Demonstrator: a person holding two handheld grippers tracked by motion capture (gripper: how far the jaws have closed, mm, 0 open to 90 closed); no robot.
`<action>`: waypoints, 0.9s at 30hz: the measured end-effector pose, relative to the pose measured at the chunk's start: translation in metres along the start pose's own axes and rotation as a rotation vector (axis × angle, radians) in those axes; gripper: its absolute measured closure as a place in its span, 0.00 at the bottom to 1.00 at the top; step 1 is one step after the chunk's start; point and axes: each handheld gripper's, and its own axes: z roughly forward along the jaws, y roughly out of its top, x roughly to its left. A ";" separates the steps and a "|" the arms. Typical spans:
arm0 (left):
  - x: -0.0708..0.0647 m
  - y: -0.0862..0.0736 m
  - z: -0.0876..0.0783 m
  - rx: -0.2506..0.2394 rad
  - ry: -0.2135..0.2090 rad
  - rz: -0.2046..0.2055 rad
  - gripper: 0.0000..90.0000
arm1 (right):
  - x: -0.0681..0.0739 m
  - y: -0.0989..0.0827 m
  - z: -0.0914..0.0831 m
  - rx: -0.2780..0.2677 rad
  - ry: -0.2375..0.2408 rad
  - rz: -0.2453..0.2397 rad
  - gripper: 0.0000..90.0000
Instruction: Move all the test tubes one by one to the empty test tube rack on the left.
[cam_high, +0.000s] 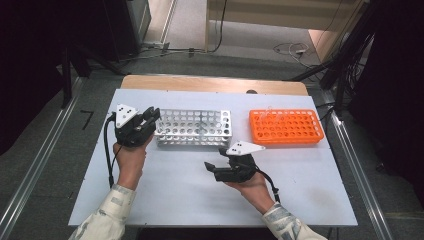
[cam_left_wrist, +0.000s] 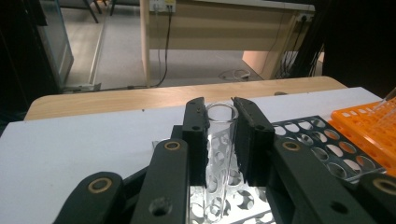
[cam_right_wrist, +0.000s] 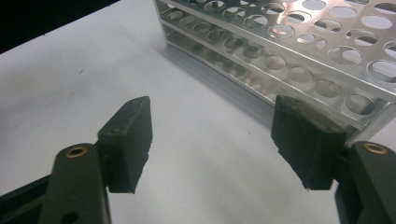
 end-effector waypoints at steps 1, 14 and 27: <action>0.001 0.000 0.000 -0.002 0.005 0.001 0.83 | -0.001 0.000 -0.001 -0.001 -0.008 0.008 0.27; 0.001 -0.005 0.008 0.003 0.046 0.037 0.83 | -0.003 0.000 -0.004 0.005 -0.023 0.029 0.24; -0.005 -0.023 0.021 0.054 0.073 0.079 0.83 | -0.003 -0.001 -0.004 0.013 -0.032 0.032 0.24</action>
